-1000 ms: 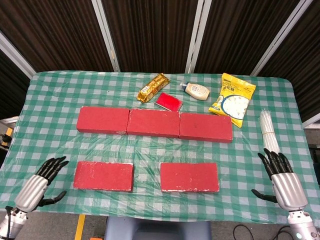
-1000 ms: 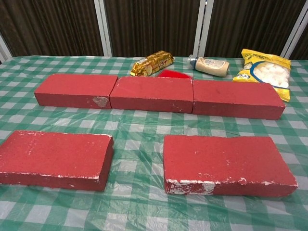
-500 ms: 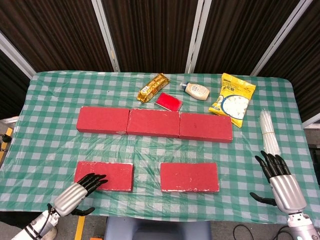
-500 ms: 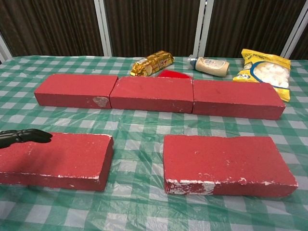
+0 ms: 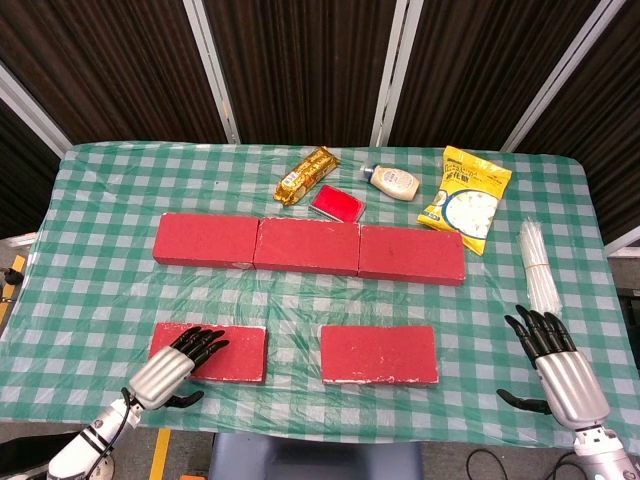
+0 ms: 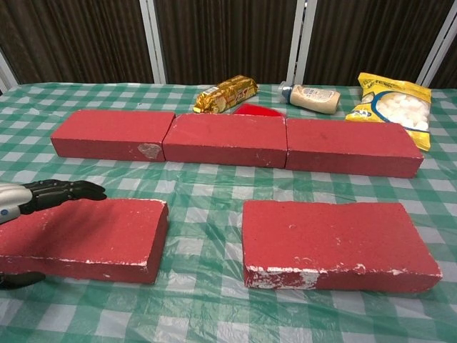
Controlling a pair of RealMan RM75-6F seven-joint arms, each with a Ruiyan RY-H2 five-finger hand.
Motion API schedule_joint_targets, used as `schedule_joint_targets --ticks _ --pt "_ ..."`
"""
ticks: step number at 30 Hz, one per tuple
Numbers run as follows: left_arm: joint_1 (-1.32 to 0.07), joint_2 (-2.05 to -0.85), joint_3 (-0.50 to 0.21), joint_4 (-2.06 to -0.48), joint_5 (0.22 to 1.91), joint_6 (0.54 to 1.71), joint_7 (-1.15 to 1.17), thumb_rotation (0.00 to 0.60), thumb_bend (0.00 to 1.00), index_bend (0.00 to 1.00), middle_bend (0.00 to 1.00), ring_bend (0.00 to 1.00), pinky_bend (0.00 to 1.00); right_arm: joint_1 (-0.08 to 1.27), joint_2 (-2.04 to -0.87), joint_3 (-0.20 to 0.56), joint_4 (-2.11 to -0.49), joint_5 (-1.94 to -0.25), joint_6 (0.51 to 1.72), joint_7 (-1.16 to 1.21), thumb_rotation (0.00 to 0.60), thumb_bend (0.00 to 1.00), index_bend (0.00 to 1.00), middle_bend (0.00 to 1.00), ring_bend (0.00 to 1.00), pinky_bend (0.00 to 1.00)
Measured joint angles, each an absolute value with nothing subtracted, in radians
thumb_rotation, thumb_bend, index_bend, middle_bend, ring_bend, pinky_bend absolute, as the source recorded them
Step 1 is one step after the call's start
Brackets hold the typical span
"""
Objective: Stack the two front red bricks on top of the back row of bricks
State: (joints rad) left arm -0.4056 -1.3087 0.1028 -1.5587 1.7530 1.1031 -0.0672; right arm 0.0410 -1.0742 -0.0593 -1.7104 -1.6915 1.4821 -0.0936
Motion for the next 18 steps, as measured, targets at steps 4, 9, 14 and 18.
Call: schedule_joint_targets --ticks 4,9,14,18 --pt "-0.435 -1.311 0.095 -1.558 1.722 1.067 -0.073 0.600 0.30 0.00 0.00 0.00 0.00 0.044 -1.077 -0.059 -1.712 -1.688 1.473 -0.102 0.463 0.04 0.00 0.00 0.00 0.00" --pt "-0.455 -1.311 0.084 -1.558 1.705 1.054 -0.069 0.600 0.29 0.00 0.00 0.00 0.00 0.049 -1.078 -0.059 -1.714 -1.682 1.461 -0.106 0.462 0.04 0.00 0.00 0.00 0.00" --pt "-0.474 -1.305 0.085 -1.569 1.685 1.019 -0.057 0.600 0.29 0.00 0.00 0.00 0.00 0.046 -1.076 -0.055 -1.714 -1.676 1.470 -0.102 0.462 0.04 0.00 0.00 0.00 0.00" --pt "-0.489 -1.301 0.087 -1.583 1.668 1.000 -0.044 0.600 0.29 0.00 0.00 0.00 0.00 0.045 -1.076 -0.053 -1.713 -1.671 1.472 -0.099 0.462 0.04 0.00 0.00 0.00 0.00"
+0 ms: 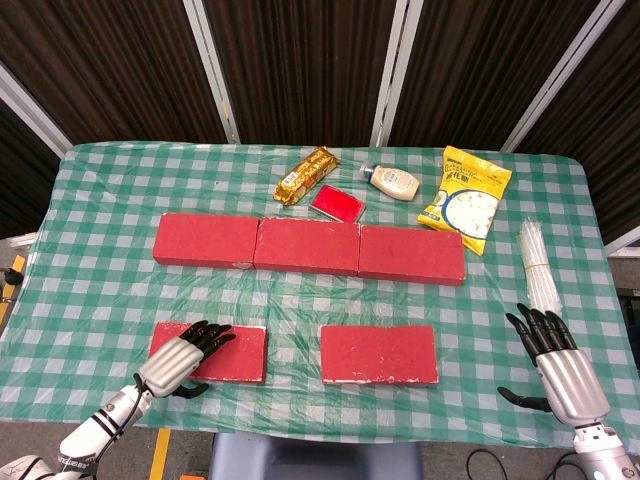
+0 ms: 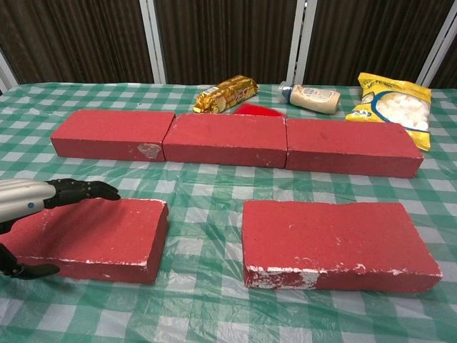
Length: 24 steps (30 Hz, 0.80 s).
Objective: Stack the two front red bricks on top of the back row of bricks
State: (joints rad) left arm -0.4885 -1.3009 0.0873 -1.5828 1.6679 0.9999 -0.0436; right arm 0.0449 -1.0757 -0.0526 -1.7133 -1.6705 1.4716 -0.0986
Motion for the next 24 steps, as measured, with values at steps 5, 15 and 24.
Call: schedule_joint_targets --ticks 5,15,24 --pt "-0.501 -1.305 0.083 -1.578 1.650 0.988 -0.043 0.600 0.29 0.00 0.00 0.00 0.00 0.046 -1.076 -0.054 -1.714 -1.671 1.468 -0.101 0.462 0.04 0.00 0.00 0.00 0.00" --pt "-0.528 -1.300 0.077 -1.578 1.612 0.951 -0.039 0.600 0.29 0.00 0.00 0.00 0.00 0.050 -1.080 -0.051 -1.715 -1.662 1.459 -0.110 0.463 0.04 0.00 0.00 0.00 0.00" --pt "-0.551 -1.297 0.073 -1.581 1.578 0.918 -0.029 0.600 0.29 0.00 0.00 0.00 0.00 0.051 -1.081 -0.049 -1.717 -1.655 1.455 -0.116 0.462 0.04 0.00 0.00 0.00 0.00"
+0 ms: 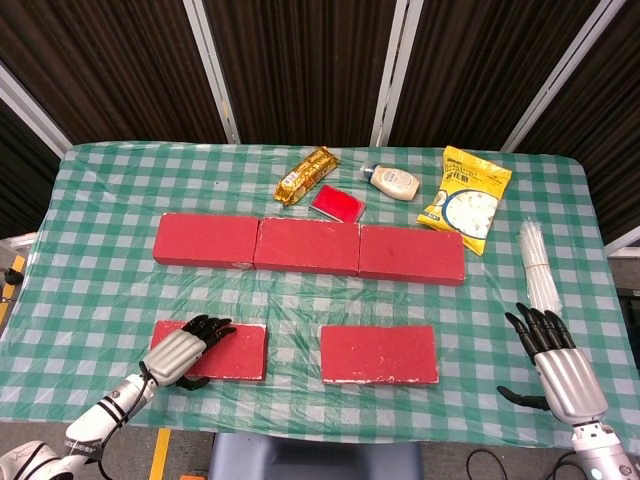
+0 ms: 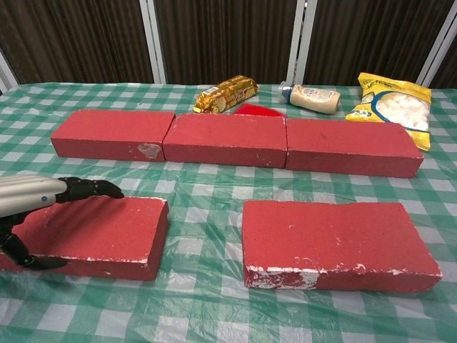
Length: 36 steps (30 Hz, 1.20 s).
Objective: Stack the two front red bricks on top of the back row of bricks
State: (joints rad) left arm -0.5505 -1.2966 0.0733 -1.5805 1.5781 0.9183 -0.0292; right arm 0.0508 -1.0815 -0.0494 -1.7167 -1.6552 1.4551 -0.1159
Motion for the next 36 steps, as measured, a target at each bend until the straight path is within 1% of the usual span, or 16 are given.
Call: schedule_joint_targets --ticks 30,36 --pt "-0.612 -1.270 0.066 -1.594 1.510 0.829 -0.070 0.600 0.28 0.00 0.00 0.00 0.00 0.056 -1.093 -0.049 -1.721 -1.644 1.440 -0.145 0.464 0.04 0.00 0.00 0.00 0.00" --pt "-0.630 -1.263 0.064 -1.596 1.485 0.791 -0.077 0.600 0.28 0.00 0.00 0.05 0.00 0.055 -1.095 -0.049 -1.720 -1.644 1.442 -0.150 0.462 0.04 0.00 0.00 0.00 0.00"
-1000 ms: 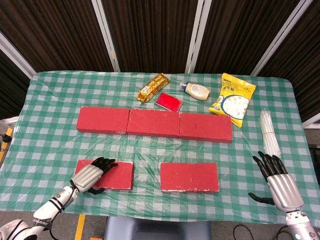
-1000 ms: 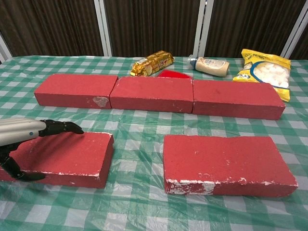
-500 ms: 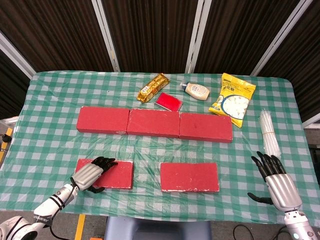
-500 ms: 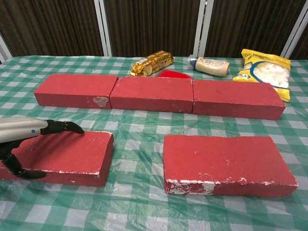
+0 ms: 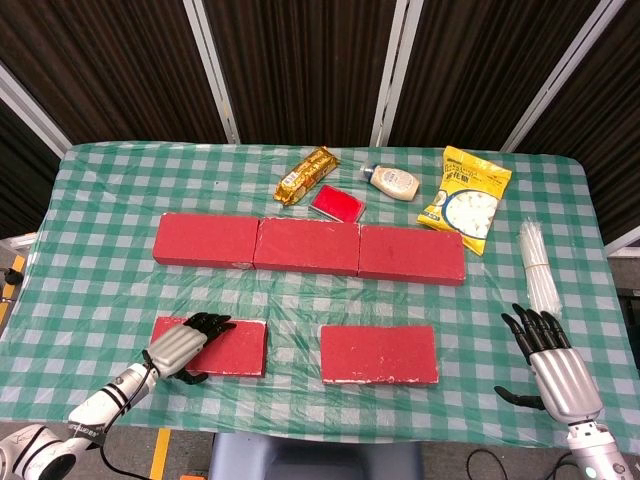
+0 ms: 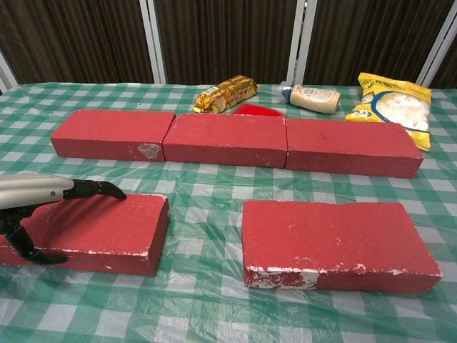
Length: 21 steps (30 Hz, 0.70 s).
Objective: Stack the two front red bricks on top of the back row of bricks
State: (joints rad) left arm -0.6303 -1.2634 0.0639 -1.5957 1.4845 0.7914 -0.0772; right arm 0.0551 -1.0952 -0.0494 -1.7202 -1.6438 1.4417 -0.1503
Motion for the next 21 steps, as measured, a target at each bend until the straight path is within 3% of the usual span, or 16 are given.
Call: schedule_joint_targets --ticks 3,7,12,15,21 --pt "-0.635 -1.264 0.064 -1.593 1.477 0.782 -0.086 0.600 0.28 0.00 0.02 0.08 0.03 0.055 -1.095 -0.050 -1.720 -1.643 1.441 -0.150 0.463 0.04 0.00 0.00 0.00 0.00" --pt "-0.637 -1.267 0.062 -1.584 1.477 0.786 -0.101 0.600 0.30 0.00 0.15 0.16 0.12 0.055 -1.095 -0.050 -1.720 -1.644 1.441 -0.151 0.463 0.04 0.00 0.00 0.00 0.00" --pt "-0.636 -1.273 0.064 -1.569 1.490 0.800 -0.115 0.600 0.32 0.00 0.31 0.30 0.37 0.056 -1.095 -0.050 -1.720 -1.642 1.440 -0.152 0.463 0.04 0.00 0.00 0.00 0.00" --pt "-0.637 -1.278 0.065 -1.560 1.493 0.801 -0.122 0.600 0.33 0.00 0.36 0.37 0.47 0.055 -1.095 -0.051 -1.720 -1.644 1.441 -0.153 0.462 0.04 0.00 0.00 0.00 0.00" --pt "-0.636 -1.280 0.065 -1.553 1.505 0.819 -0.140 0.600 0.34 0.00 0.45 0.46 0.56 0.055 -1.094 -0.052 -1.720 -1.643 1.441 -0.150 0.462 0.04 0.00 0.00 0.00 0.00"
